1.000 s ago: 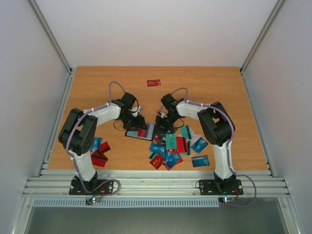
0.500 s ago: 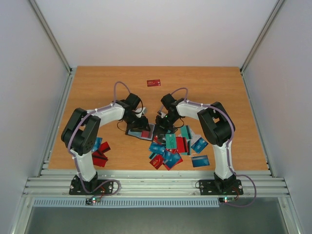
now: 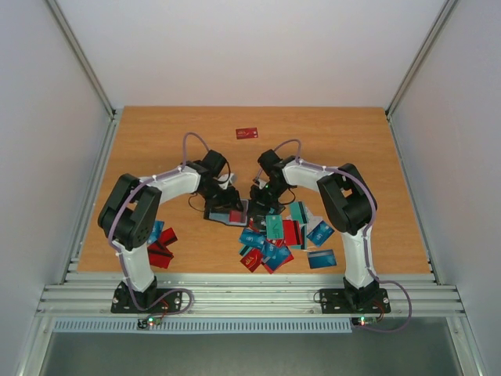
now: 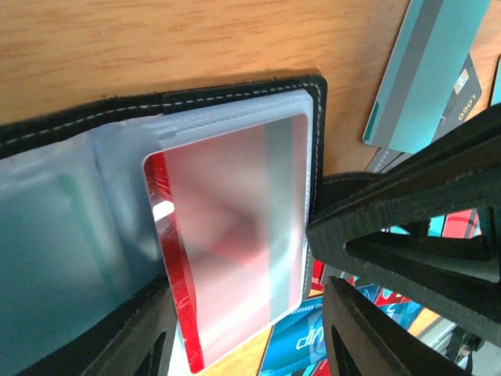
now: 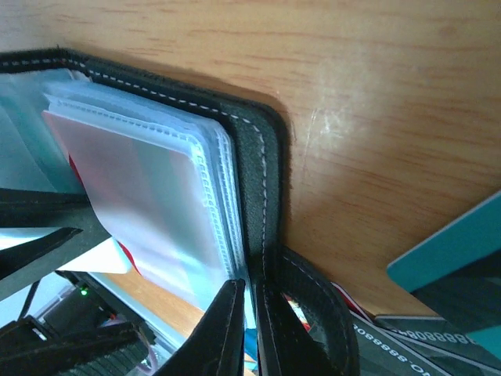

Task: Put the credit cards into the card holder

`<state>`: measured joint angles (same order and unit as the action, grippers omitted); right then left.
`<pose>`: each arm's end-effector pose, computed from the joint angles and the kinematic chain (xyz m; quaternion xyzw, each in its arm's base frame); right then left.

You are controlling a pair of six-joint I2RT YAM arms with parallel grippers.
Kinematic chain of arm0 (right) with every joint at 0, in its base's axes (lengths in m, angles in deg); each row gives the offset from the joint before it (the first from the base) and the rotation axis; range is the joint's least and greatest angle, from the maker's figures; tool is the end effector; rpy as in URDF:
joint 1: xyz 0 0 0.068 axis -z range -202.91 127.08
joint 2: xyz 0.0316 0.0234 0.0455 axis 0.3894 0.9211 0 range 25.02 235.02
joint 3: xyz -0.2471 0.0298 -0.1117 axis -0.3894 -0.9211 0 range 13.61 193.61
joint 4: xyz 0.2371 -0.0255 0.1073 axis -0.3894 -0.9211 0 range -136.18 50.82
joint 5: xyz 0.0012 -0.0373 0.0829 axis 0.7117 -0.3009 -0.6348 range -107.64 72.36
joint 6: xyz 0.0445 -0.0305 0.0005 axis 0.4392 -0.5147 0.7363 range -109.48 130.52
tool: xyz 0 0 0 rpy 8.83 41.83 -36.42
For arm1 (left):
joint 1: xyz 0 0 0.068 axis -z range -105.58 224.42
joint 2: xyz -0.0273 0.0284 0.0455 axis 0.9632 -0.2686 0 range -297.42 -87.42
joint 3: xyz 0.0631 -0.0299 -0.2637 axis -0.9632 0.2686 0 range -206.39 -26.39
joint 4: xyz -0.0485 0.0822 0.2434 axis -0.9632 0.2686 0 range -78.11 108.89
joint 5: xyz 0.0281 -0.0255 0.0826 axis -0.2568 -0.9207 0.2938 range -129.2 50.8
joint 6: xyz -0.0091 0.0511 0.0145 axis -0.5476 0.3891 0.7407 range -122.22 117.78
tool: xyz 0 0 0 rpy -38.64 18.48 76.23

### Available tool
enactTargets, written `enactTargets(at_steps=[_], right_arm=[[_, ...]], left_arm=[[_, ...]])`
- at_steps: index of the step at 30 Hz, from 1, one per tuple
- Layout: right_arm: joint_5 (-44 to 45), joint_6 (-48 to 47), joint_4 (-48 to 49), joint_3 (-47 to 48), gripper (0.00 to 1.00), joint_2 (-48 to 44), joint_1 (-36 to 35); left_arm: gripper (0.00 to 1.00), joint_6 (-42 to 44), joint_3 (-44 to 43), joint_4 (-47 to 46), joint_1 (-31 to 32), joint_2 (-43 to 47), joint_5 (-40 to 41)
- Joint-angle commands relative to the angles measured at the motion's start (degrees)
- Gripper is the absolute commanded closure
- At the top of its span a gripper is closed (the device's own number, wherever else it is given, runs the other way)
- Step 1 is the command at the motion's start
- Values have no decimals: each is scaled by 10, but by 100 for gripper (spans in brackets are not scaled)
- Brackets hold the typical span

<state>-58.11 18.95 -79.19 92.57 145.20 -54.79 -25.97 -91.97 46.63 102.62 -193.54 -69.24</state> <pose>0.3206 0.2266 0.1256 0.2160 -0.9107 -0.3484 0.0514 0.2958 -0.1788 0.1522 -0.0703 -0.9559 0.2853 0.0014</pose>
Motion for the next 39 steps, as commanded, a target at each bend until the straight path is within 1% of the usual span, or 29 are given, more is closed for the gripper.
enactTargets(at_steps=[1,8,11,14,19,20,23,25,27,29,31,33,35,36,39], right_arm=[[30,-24,-23,18,92,8,7],[-22,-27,8,1,80,-29,8],[-43,-17,30,-10,76,-41,8],[-57,-4,52,-18,74,-43,8],[-67,12,65,-23,72,-46,9],[-67,14,65,-24,71,-49,9],[-46,10,47,-22,63,-58,9],[-22,2,20,-18,58,-61,9],[-12,-4,6,-16,57,-66,9],[-24,-2,21,-21,56,-70,9],[-48,13,51,-29,56,-71,8],[-73,32,89,-38,57,-70,8],[-95,47,115,-42,57,-61,8],[-102,52,123,-42,57,-57,8],[-102,56,126,-41,59,-43,7]], left_arm=[[46,-13,-8,20,6,28,-15],[45,20,-21,58,-18,50,17],[53,32,-19,61,-25,53,19],[57,42,-19,65,-28,51,19],[57,59,-18,76,-28,51,31],[56,61,-17,76,-28,49,32],[49,70,-18,73,-28,32,14],[47,71,-19,64,-28,23,-2],[47,69,-23,60,-27,17,-7],[49,68,-28,63,-28,14,-5],[53,70,-32,66,-27,19,1],[61,71,-35,68,-27,26,9],[74,74,-39,73,-27,28,19],[79,76,-41,75,-27,26,23],[85,81,-38,71,-28,20,22]])
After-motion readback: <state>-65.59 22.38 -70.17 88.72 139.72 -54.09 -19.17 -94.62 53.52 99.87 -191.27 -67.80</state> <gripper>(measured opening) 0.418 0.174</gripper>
